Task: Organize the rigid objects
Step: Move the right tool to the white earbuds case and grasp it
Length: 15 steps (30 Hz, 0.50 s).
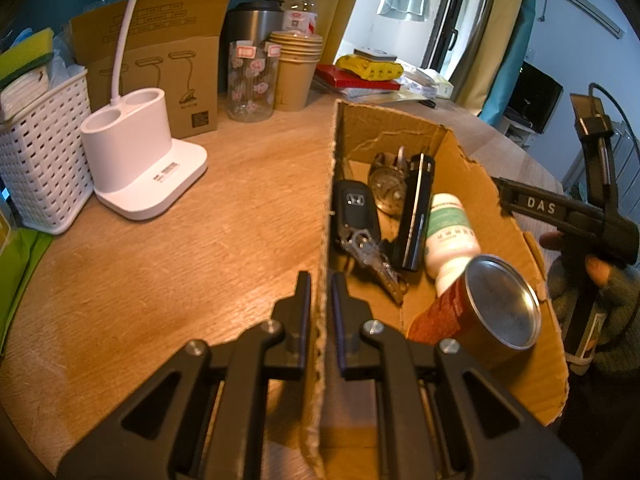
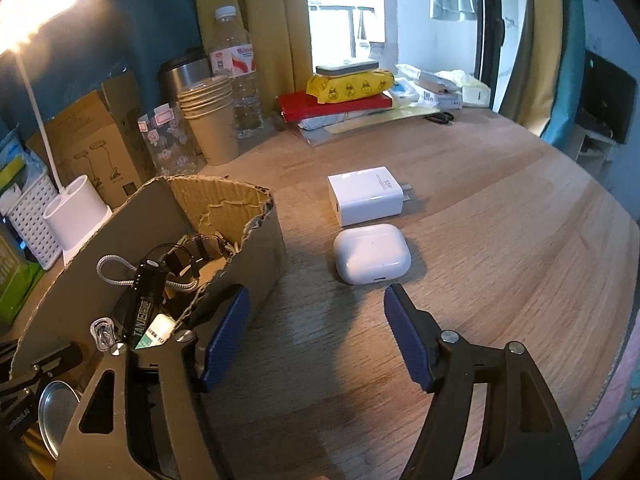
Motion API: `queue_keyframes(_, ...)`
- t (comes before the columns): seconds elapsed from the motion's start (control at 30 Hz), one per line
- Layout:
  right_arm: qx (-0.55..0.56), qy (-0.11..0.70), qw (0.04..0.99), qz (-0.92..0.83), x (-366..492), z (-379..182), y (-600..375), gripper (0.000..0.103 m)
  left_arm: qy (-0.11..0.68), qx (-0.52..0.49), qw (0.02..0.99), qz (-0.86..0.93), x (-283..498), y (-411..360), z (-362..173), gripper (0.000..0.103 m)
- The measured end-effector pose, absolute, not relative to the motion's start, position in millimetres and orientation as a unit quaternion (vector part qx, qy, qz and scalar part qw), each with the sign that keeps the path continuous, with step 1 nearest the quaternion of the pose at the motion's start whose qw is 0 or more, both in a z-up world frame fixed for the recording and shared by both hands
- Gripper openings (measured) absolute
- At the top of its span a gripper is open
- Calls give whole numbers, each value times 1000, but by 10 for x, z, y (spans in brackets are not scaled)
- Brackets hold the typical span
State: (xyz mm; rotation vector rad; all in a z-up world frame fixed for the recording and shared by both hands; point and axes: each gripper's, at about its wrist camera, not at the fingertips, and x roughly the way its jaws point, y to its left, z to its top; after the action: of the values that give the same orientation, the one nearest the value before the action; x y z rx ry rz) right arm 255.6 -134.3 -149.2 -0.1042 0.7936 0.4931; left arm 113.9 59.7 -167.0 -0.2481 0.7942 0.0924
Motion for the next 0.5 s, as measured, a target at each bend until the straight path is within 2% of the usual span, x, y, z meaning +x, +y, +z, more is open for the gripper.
queue_keyframes(0.5, -48, 380, 901, 202, 2866, -1507, -1556, 75, 387, -122, 913, 45, 1146, 607, -1676, 11)
